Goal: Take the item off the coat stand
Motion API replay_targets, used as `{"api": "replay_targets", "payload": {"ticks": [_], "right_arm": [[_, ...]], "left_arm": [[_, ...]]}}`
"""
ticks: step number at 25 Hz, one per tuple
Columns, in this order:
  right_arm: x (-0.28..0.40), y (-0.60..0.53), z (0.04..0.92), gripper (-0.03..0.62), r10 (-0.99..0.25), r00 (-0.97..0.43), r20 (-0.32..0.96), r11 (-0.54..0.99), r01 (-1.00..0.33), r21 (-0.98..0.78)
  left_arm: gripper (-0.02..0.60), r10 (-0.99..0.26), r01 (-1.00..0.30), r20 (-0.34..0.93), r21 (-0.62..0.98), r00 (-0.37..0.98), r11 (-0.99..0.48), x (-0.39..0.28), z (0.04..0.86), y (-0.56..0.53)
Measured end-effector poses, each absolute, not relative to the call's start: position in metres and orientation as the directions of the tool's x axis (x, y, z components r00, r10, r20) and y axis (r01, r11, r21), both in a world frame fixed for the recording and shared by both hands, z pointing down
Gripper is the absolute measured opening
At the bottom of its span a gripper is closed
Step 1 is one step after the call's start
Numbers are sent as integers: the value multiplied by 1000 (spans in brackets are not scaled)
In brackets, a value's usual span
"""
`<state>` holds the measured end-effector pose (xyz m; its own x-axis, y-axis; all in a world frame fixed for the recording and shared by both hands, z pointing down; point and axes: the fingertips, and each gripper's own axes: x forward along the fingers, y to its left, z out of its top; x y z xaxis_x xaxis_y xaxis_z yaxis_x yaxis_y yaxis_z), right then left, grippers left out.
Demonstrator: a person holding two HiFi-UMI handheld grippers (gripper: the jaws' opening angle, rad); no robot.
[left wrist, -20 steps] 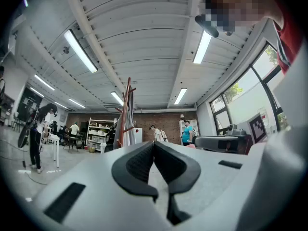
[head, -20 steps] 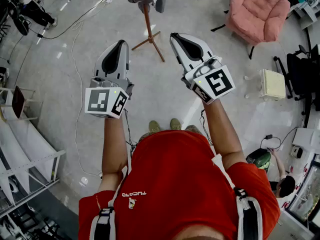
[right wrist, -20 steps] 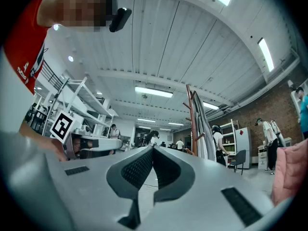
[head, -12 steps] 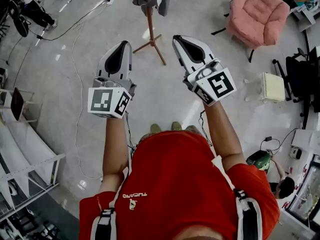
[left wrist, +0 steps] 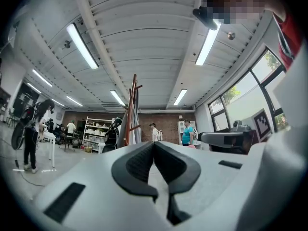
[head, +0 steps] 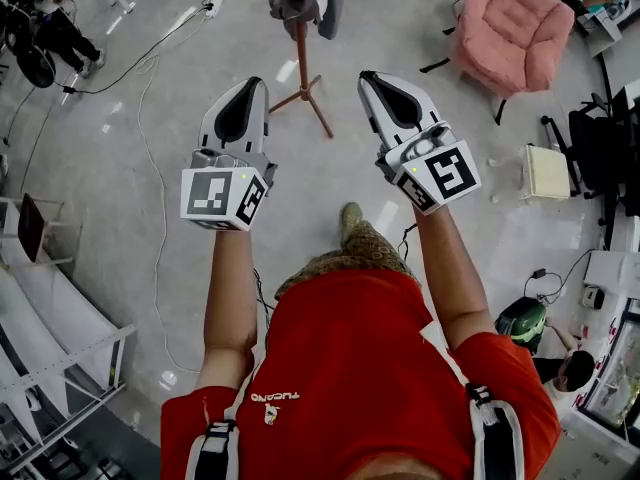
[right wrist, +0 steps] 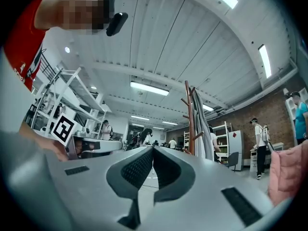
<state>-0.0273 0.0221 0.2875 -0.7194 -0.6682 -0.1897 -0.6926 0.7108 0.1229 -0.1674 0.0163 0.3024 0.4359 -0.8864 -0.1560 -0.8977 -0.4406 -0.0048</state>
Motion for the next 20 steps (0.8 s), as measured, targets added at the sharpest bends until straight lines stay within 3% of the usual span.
{"api": "replay_targets", "payload": {"ticks": [9, 16, 20], "right_arm": [[-39, -68, 278, 25, -602, -749, -277, 749, -650, 129], [-32, -176, 290, 25, -595, -776, -210, 767, -626, 140], [-29, -221, 283, 25, -544, -800, -252, 804, -583, 118]], "left_arm": [[12, -907, -915, -121, -23, 403, -403, -174, 311, -77], [15, -929, -933, -89, -21, 360, -360, -171, 320, -180], [106, -942, -944, -55, -22, 331, -330, -168, 333, -232]]}}
